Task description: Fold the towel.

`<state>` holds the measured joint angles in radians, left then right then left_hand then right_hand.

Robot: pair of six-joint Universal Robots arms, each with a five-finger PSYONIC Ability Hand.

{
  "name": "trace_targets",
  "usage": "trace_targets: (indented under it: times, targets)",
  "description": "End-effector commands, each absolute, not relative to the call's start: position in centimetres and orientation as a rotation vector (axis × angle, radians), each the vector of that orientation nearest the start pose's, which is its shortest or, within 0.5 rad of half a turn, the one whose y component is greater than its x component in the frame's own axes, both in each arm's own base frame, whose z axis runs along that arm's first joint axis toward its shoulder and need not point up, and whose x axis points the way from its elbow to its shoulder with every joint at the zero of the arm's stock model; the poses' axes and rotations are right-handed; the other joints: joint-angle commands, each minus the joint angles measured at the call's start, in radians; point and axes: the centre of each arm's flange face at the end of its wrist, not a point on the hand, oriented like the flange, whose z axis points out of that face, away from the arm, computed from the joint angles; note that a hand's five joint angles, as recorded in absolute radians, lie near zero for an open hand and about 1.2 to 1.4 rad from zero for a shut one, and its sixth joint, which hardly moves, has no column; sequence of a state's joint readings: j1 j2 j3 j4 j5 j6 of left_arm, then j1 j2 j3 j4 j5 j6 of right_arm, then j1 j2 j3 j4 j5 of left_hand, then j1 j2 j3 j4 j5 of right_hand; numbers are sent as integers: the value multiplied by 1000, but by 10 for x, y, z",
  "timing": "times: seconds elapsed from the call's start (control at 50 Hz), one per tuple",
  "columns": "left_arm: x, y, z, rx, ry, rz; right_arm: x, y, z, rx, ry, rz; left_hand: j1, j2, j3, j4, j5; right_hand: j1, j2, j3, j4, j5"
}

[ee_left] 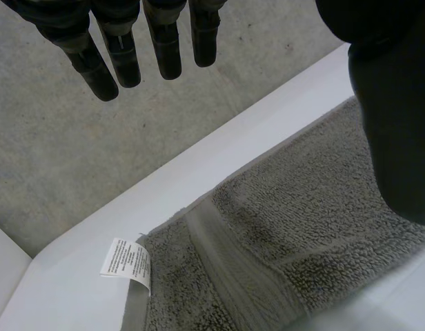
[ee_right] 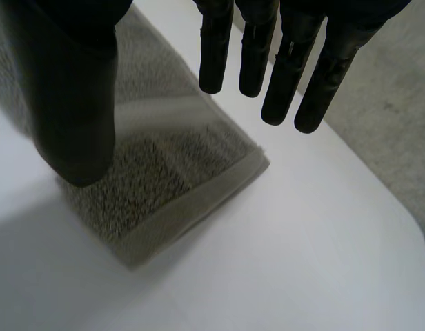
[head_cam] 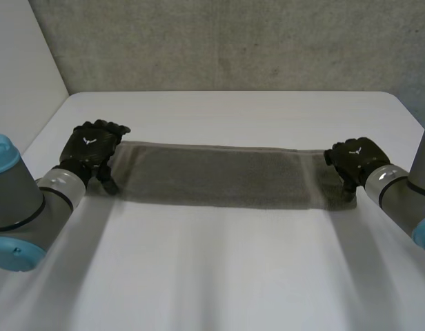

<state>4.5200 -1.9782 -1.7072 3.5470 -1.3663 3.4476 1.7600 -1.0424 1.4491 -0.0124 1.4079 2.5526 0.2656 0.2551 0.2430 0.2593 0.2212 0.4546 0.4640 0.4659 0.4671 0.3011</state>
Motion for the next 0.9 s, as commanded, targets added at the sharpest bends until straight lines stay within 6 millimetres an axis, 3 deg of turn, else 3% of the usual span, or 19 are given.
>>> trace_targets:
  times: [0.02, 0.38, 0.44, 0.52, 0.66, 0.7, 0.9]
  targets:
    - [-216, -321, 167, 809, 2287, -2114, 205, -348, 142, -1131, 2470, -1758, -67, -56, -44, -61, -197, 50, 41, 39, 38, 29]
    - [-217, -320, 167, 817, 2287, -2114, 205, -352, 125, -1135, 2494, -1707, -70, -59, -47, -63, -200, 197, 187, 185, 184, 176]
    - [-217, -320, 167, 815, 2287, -2113, 206, -351, 123, -1139, 2493, -1700, -73, -62, -50, -66, -203, 381, 372, 370, 369, 360]
    - [-217, -320, 167, 816, 2286, -2112, 207, -351, 122, -1146, 2492, -1695, -73, -62, -50, -66, -203, 455, 446, 444, 443, 434]
    - [-217, -320, 166, 817, 2287, -2110, 204, -353, 123, -1140, 2496, -1699, -76, -65, -53, -69, -206, 941, 932, 930, 929, 920]
    - [-217, -320, 166, 817, 2287, -2110, 204, -354, 123, -1138, 2497, -1702, -76, -65, -53, -69, -206, 942, 932, 930, 929, 921]
    - [-215, -321, 166, 807, 2288, -2103, 167, -371, 126, -1104, 2610, -1698, -78, -68, -56, -72, -209, 942, 932, 930, 929, 921]
